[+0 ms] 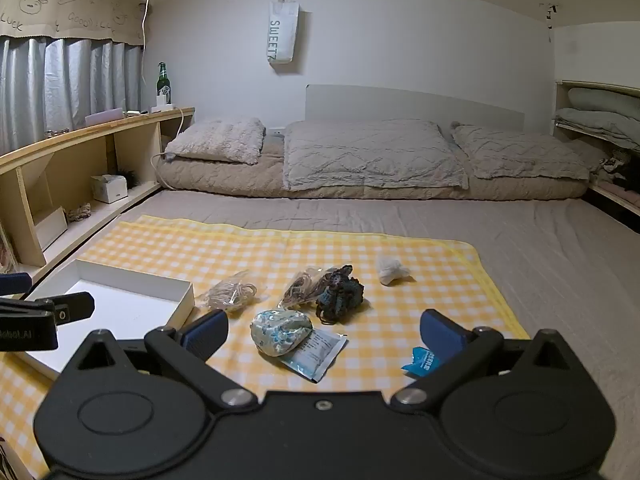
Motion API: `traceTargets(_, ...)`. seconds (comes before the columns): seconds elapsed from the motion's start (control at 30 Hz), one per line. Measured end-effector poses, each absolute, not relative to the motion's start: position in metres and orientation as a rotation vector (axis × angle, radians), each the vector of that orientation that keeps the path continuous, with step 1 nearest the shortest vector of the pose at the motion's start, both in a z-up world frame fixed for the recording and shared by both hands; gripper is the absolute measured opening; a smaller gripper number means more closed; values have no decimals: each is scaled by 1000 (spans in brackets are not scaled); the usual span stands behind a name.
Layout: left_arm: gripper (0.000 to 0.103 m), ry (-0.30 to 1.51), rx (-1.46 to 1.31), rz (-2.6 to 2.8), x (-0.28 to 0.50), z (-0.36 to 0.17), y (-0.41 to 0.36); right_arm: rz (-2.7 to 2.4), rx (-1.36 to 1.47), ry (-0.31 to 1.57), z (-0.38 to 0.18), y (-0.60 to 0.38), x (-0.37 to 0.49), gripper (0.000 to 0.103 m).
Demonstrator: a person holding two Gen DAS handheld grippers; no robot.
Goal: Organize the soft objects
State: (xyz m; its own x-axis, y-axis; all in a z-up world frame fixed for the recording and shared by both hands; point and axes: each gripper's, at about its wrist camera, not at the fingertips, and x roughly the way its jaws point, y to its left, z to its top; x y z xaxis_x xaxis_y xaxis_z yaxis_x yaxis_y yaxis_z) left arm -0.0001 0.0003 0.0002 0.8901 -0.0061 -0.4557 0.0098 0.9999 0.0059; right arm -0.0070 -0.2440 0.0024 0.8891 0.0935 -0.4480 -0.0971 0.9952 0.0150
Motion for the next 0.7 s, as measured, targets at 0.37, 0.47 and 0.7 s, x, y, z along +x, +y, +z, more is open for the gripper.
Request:
traceTargets(0.37,103,476,19,-7,0,0,0,99,-8,469,2,-244,-7,103)
traceTargets(0.47,103,478,19,-5,0,0,0,98,-9,469,2,-244,-7,103)
traceTargets(0.7,103,478,21,-6,-1,-2,-2,99,-9,472,2,-244,-6,103)
